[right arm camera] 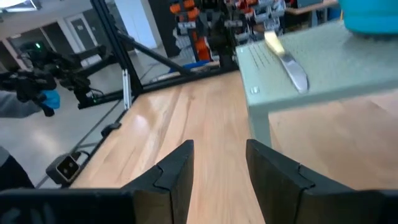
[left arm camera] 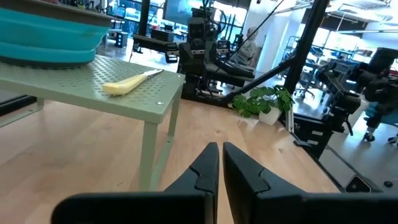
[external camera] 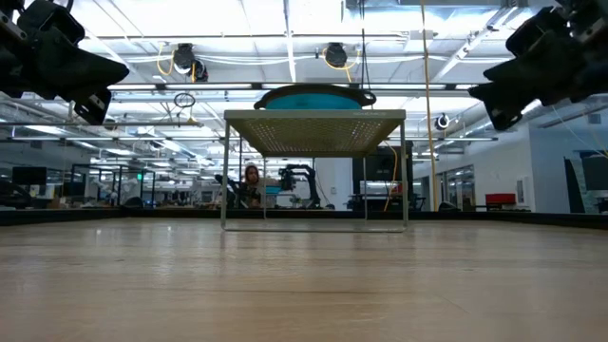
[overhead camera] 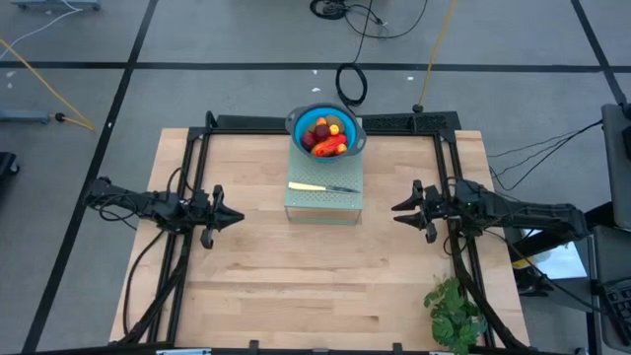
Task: Pick & Place Fruit
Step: Return to Home Position
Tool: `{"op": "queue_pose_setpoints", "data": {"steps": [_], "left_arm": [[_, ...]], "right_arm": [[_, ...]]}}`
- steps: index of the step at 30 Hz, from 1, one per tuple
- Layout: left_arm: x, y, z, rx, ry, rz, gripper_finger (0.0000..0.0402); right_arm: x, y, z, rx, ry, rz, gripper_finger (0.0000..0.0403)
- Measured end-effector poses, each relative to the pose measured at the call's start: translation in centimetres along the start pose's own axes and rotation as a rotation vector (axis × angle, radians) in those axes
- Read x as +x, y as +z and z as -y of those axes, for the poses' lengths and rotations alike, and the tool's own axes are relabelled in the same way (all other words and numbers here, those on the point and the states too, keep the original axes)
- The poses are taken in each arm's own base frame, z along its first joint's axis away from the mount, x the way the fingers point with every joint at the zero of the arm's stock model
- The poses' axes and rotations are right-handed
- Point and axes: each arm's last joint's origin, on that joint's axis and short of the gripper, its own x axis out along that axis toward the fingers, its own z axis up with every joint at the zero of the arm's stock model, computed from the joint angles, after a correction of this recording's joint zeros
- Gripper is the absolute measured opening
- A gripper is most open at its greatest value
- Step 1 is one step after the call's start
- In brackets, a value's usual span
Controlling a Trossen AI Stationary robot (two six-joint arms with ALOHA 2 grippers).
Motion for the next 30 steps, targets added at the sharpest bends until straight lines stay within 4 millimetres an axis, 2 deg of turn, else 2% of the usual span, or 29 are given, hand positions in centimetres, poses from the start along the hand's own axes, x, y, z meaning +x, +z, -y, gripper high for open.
{"op": "queue_pose_setpoints", "data": {"steps": [14, 30], "left_arm": [[0.0, 0.0, 0.0, 0.0, 0.0, -0.001, 0.0021], [0.0, 0.0, 0.0, -0.017, 0.0, 0.0, 0.0021]], "right_arm": [[-1.5, -0.5, -0.3, -0.009, -0.001, -0.008, 0.0139], [-1.8, -1.3, -0.2, -0.134, -0.012, -0.074, 0.0139]]}}
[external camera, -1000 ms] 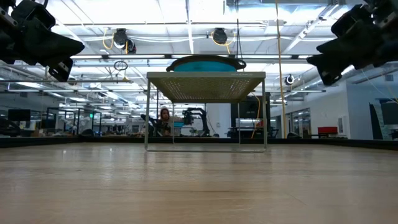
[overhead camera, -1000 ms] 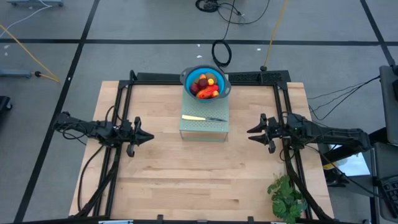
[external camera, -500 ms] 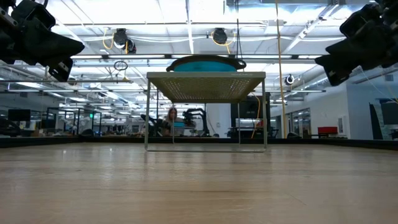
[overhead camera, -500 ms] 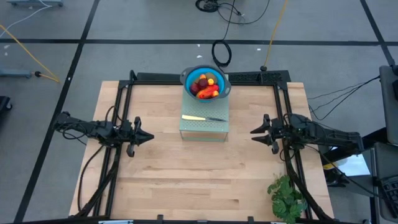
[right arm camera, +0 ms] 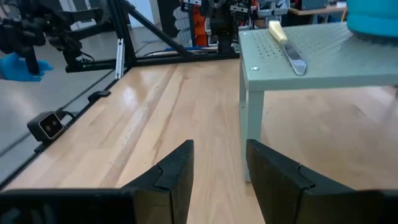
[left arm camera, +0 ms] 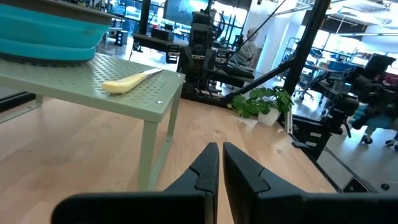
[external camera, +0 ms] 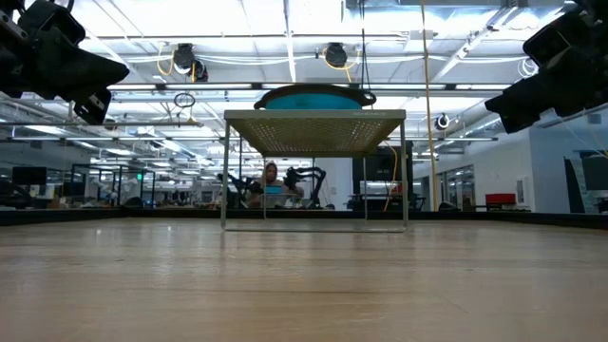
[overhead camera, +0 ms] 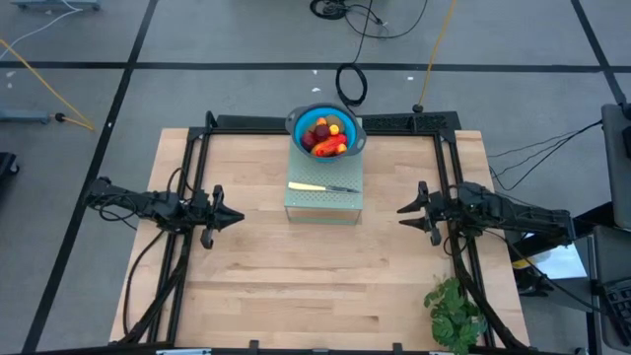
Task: Pick & Place Fruit
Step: Return to Home Position
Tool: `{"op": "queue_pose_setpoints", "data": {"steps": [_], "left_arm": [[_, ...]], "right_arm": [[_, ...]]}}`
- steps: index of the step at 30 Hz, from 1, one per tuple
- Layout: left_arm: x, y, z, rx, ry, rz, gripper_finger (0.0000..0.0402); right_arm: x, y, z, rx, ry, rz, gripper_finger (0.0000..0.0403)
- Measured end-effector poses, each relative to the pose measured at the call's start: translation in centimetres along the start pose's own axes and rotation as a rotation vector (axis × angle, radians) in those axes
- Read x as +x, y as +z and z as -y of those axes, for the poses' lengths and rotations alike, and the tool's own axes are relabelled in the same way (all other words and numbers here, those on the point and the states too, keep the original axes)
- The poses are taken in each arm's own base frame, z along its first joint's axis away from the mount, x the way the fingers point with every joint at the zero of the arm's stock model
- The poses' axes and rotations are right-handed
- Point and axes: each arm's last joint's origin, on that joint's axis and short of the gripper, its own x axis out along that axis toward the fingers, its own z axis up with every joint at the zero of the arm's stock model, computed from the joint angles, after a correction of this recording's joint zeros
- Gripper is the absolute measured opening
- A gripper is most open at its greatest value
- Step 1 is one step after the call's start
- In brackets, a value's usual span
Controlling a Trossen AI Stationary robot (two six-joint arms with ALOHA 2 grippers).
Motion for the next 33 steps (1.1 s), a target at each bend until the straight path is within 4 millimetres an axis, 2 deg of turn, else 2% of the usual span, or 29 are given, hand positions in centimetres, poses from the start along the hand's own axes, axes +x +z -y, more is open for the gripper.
{"op": "queue_pose_setpoints", "data": {"steps": [33], "left_arm": [[0.0, 0.01, 0.0, 0.006, 0.0, 0.001, 0.0021]], "right_arm": [[0.01, -0.01, 0.0, -0.027, 0.0, -0.002, 0.0139]]}}
